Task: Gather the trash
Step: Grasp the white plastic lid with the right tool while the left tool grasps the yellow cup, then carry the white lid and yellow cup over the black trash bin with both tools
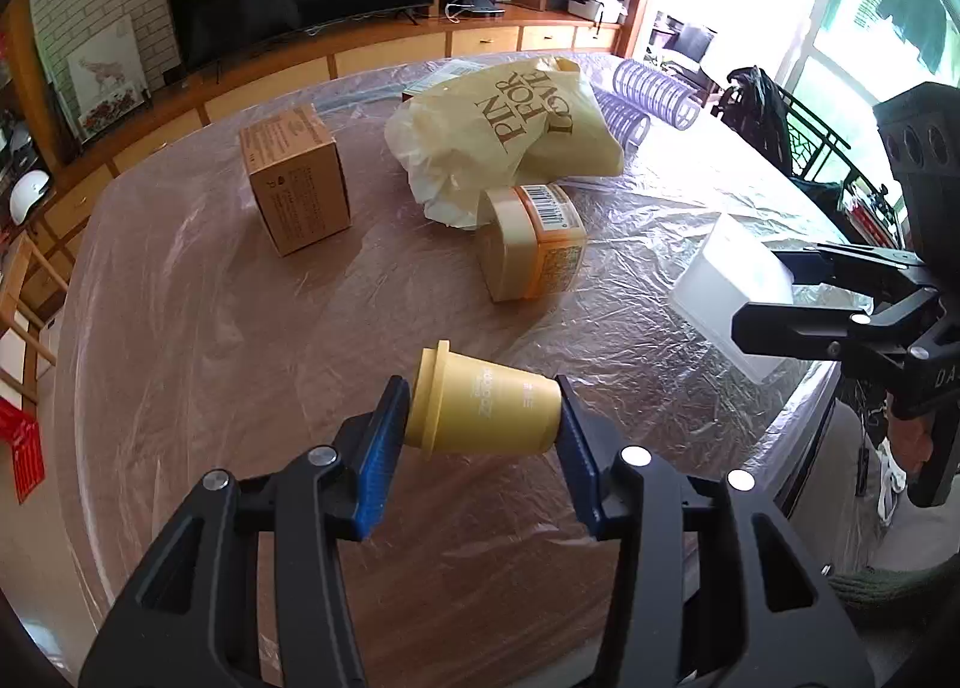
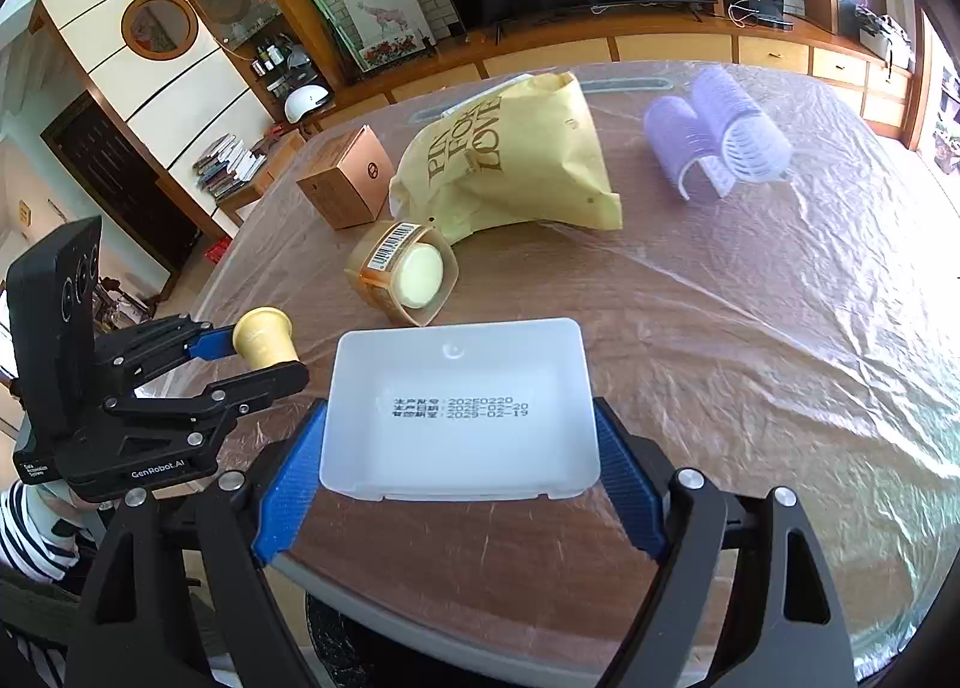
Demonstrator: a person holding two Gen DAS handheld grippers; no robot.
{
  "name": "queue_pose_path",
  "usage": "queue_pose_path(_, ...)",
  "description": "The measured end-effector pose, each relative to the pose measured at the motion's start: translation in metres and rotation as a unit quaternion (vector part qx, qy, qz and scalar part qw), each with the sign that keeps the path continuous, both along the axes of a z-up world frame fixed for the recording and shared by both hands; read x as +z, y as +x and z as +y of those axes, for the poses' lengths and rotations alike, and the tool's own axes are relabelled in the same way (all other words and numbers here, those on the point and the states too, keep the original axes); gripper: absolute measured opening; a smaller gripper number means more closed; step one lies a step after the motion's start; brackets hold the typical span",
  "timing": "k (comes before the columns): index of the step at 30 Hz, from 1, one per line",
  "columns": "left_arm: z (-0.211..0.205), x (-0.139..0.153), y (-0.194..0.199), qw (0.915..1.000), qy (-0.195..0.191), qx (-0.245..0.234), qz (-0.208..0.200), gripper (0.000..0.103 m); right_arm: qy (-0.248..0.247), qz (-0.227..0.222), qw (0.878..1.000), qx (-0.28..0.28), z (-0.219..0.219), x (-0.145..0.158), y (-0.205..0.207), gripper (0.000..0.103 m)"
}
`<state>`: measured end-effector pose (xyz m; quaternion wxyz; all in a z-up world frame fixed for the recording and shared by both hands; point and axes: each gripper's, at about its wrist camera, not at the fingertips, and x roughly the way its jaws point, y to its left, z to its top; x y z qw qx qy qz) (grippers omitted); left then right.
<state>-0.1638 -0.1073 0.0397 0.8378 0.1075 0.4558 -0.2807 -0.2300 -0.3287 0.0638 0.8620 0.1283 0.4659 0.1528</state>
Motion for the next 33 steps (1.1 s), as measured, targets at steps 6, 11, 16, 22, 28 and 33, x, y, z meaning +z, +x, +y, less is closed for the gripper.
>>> queue_pose_path(6,0.003,0.009,-0.016,0.9998,-0.010,0.014,-0.006,0.049,0.015,-0.008,1.000,-0.008,-0.010,0.012,-0.009,0.081)
queue_pose_path(11,0.004,0.018,-0.032,0.9997,-0.015,0.016,-0.014,0.049,0.039,-0.012,0.999,-0.012,-0.019,0.020,-0.018,0.081)
queue_pose_path(16,0.005,0.024,-0.048,0.9994,-0.019,0.018,-0.021,0.049,0.056,-0.017,0.998,0.000,-0.025,0.029,-0.033,0.081)
queue_pose_path(22,0.006,0.029,-0.066,0.9993,-0.019,0.018,-0.027,0.049,0.064,-0.020,0.998,0.021,-0.021,0.038,-0.054,0.081)
queue_pose_path(28,0.006,0.028,-0.084,0.9994,-0.017,0.015,-0.025,0.049,0.056,-0.018,0.997,0.044,-0.015,0.041,-0.078,0.081)
queue_pose_path(33,0.005,0.025,-0.099,0.9997,-0.014,0.011,-0.019,0.049,0.054,-0.011,0.997,0.059,-0.012,0.038,-0.094,0.081)
